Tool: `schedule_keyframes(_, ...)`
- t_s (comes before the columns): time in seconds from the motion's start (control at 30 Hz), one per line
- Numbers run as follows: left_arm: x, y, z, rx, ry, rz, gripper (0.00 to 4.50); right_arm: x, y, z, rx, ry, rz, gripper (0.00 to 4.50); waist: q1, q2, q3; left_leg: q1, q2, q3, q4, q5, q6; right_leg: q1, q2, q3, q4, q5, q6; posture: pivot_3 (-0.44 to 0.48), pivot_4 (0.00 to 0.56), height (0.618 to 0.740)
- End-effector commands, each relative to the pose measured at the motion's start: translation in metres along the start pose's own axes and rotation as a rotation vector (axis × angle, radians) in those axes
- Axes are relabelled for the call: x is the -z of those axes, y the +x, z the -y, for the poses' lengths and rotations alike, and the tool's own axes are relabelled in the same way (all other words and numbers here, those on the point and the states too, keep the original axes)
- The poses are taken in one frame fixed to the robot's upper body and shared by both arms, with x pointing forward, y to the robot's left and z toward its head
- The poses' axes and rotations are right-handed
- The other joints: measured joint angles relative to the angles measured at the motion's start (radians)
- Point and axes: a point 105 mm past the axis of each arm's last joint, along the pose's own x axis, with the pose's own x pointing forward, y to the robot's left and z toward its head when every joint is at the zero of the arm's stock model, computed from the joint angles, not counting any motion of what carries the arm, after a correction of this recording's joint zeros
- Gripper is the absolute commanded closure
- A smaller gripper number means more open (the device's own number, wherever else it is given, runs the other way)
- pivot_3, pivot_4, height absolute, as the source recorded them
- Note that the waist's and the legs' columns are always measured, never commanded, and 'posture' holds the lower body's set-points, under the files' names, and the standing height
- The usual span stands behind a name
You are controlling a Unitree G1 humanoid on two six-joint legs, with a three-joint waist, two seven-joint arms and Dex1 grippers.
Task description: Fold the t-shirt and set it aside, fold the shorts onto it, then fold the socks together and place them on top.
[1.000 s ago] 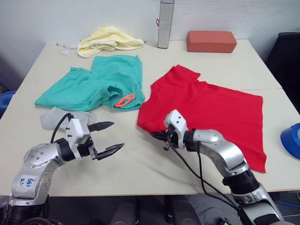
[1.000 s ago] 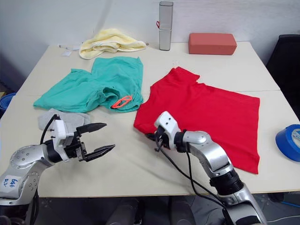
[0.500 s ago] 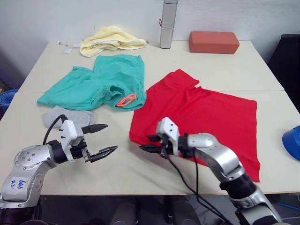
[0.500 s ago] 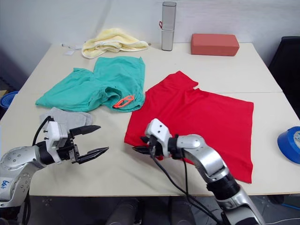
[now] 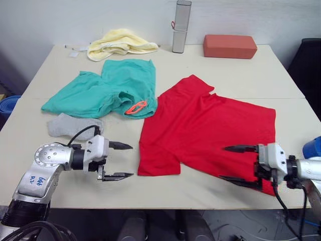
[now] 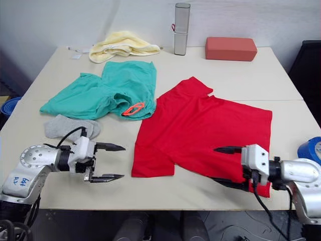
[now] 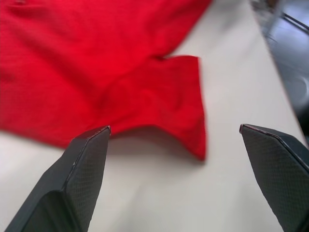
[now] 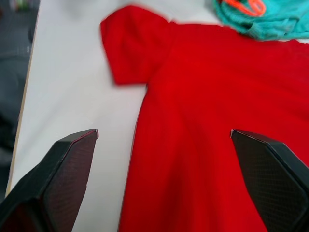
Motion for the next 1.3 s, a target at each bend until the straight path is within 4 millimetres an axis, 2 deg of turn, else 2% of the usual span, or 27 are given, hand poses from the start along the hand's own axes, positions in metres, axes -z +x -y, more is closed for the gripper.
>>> schedule_keyframes(0.03,0.008,0.002,-0.008,0.039,0.170,-0.094,0.00,0.014,-0.034,0.002,0.062,-0.118,-0.104,0.03,0.002,0.000,0.000,0.000,0.000,0.000,0.000,0.000,0.000,0.000,0.000,0.000,0.000,0.000,0.000,0.000,0.150,0.740)
schedule_keyframes(0.17,0.016,0.003,-0.018,0.084,0.365,-0.159,0.00,0.034,-0.060,0.001,0.128,-0.174,-0.219,0.03,0.002,0.000,0.000,0.002,0.000,0.000,0.001,0.000,0.001,0.003,0.000,0.000,-0.001,0.000,0.000,0.000,0.150,0.740)
schedule_keyframes(0.27,0.018,0.006,-0.028,0.079,0.485,-0.179,0.00,0.042,-0.068,-0.002,0.142,-0.220,-0.270,0.03,-0.001,0.000,0.000,0.002,0.000,0.000,0.000,0.000,0.001,0.003,0.000,0.000,-0.001,0.000,0.000,0.000,0.150,0.740)
schedule_keyframes(0.37,0.017,0.017,-0.033,0.078,0.562,-0.150,0.00,0.048,-0.071,-0.007,0.141,-0.241,-0.310,0.03,0.000,0.000,0.000,0.002,0.000,0.001,0.001,0.000,0.000,0.003,0.000,0.000,-0.001,0.000,0.000,0.000,0.150,0.740)
schedule_keyframes(0.63,0.007,0.052,-0.018,0.143,0.593,-0.015,0.00,0.065,-0.074,-0.012,0.170,-0.259,-0.397,0.03,0.002,0.000,0.000,0.002,0.000,0.001,0.003,0.000,0.000,0.005,0.001,0.000,0.000,0.001,0.001,0.000,0.150,0.740)
schedule_keyframes(0.9,0.005,0.068,-0.006,0.188,0.580,0.025,0.00,0.074,-0.081,-0.024,0.163,-0.200,-0.457,0.03,0.003,-0.001,0.000,0.011,0.000,0.003,0.002,-0.001,0.002,0.013,0.001,0.002,-0.001,0.001,0.002,0.000,0.150,0.740)
schedule_keyframes(1.0,0.005,0.074,-0.005,0.178,0.534,0.042,0.57,0.073,-0.082,-0.038,0.133,-0.166,-0.444,0.00,0.012,-0.002,-0.001,0.012,0.000,0.002,0.001,-0.001,0.002,0.013,0.001,0.002,-0.002,0.001,0.002,0.000,0.150,0.740)
schedule_keyframes(1.17,0.006,0.078,-0.008,0.141,0.457,0.063,2.12,0.077,-0.072,-0.042,0.129,-0.145,-0.441,0.00,0.019,-0.005,-0.002,0.012,0.000,0.002,0.001,-0.002,0.003,0.013,0.001,0.003,-0.002,0.001,0.002,0.000,0.150,0.740)
schedule_keyframes(1.3,0.005,0.078,-0.014,0.101,0.396,0.072,3.49,0.086,-0.064,-0.042,0.145,-0.121,-0.456,0.99,0.010,-0.011,-0.004,0.012,0.001,0.002,0.001,-0.002,0.002,0.013,0.001,0.003,-0.002,0.001,0.001,0.000,0.150,0.740)
